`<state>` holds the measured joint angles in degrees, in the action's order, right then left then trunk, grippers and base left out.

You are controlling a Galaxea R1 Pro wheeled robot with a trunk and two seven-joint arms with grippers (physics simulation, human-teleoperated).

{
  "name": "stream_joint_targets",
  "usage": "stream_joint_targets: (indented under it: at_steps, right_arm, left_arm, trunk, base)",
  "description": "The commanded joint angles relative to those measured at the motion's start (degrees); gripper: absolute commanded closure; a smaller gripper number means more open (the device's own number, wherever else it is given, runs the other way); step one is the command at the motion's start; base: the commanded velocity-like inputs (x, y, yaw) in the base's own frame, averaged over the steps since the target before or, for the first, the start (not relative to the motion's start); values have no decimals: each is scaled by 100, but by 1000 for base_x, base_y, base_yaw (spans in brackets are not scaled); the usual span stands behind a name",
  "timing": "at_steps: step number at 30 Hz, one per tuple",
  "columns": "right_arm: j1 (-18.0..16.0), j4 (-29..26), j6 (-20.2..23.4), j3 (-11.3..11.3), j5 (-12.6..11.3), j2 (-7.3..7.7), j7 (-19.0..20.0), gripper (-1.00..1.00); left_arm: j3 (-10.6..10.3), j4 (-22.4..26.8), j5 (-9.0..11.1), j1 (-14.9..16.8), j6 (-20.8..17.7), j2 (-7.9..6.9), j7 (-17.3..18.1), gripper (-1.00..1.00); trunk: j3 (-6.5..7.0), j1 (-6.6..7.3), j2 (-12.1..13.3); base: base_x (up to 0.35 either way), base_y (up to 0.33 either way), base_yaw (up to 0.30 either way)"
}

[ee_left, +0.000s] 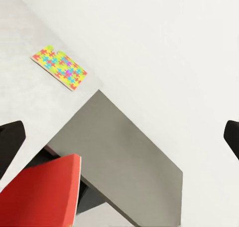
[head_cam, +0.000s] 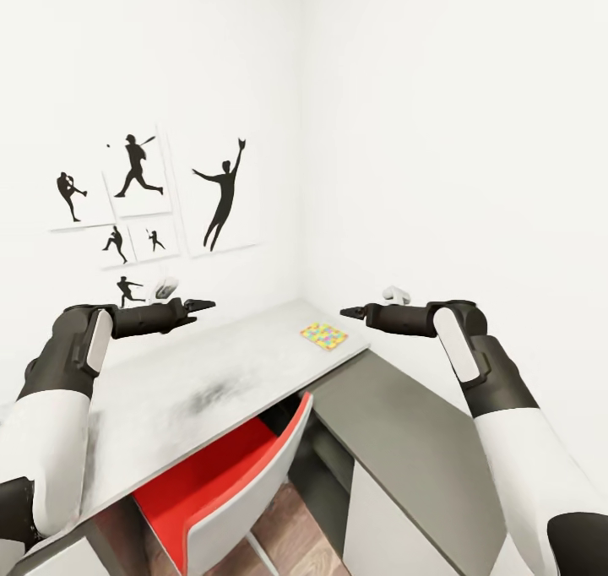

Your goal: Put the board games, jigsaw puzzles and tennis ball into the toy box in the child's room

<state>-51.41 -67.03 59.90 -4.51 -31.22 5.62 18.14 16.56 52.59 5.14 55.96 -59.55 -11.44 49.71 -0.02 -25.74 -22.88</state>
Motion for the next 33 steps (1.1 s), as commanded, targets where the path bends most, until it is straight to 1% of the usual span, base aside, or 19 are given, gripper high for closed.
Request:
stream_joint_targets:
  at_steps: [1,9,15,24,33]
  right_arm:
    - [-1,-2,10,-4,60,6,59,-100]
    - [-1,10,10,-6,56,19,58,-100]
    - [-1,7,10,5,55,49,64,-100]
    - [-8,9,10,40,55,83,67,-100]
    - [-9,17,10,51,55,88,67,-100]
  left_arm:
    - [5,-3,39,3,-45,1,-14,-100]
    - [7,-3,46,3,-45,1,-14,-100]
    - [3,-3,38,3,-45,1,-14,-100]
    - [5,-3,47,3,-45,1,-14,-100]
    - [5,-3,54,3,-45,1,-14,-100]
  trunk:
    - [-3,-5,-4]
    - [-3,-5,-4]
    - [-3,-5,-4]
    - [-2,-5,-4]
    - [37,-5,-4]
  base:
    - [233,-40,290]
    - [194,-76,282]
    - [169,9,116]
    - [172,-41,17]
    - [145,52,-136]
